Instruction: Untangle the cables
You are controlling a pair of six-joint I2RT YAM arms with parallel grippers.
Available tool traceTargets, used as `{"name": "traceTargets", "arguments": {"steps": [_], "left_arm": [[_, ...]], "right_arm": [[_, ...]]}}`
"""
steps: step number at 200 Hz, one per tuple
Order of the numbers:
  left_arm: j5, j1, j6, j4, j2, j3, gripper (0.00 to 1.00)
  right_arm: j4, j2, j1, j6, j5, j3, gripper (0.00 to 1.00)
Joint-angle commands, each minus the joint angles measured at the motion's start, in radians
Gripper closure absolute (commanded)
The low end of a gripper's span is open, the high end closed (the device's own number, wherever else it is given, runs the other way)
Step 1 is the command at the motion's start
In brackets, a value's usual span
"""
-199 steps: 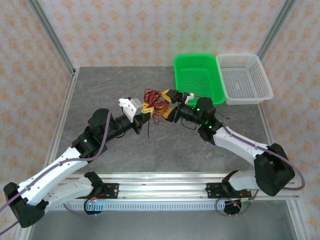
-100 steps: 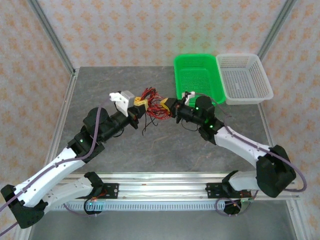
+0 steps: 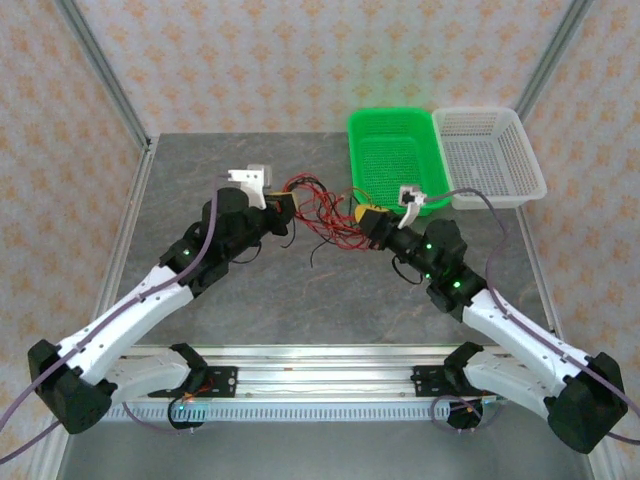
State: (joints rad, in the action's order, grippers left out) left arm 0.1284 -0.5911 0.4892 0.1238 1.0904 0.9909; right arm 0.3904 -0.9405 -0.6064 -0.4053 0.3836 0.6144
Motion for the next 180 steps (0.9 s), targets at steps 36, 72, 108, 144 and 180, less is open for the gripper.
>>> {"name": "traceTargets", "arguments": {"steps": [36, 72, 108, 144, 180], "left_arm": [[0.075, 0.157, 0.195, -0.046, 0.103, -0.174, 1.0], [0.003, 0.214, 0.172, -0.012, 0.183, -0.199, 0.99], [-0.059, 0.241, 0.178, 0.005, 0.247, -0.233, 0.8], [-0.117, 0.256, 0.18, 0.014, 0.288, -0.254, 0.51], [-0.112, 0.269, 0.163, -0.002, 0.275, -0.251, 0.26]], "right_arm": [[0.098, -0.13, -0.14, 0.307, -0.203, -0.122, 1.0], [0.119, -0.254, -0.156, 0.23, -0.343, -0.155, 1.0], [0.066, -0.323, -0.158, -0.017, -0.474, -0.17, 0.84], [-0.019, -0.335, -0.158, -0.193, -0.52, -0.192, 0.7], [-0.124, -0.28, -0.157, -0.239, -0.518, -0.212, 0.68]]}}
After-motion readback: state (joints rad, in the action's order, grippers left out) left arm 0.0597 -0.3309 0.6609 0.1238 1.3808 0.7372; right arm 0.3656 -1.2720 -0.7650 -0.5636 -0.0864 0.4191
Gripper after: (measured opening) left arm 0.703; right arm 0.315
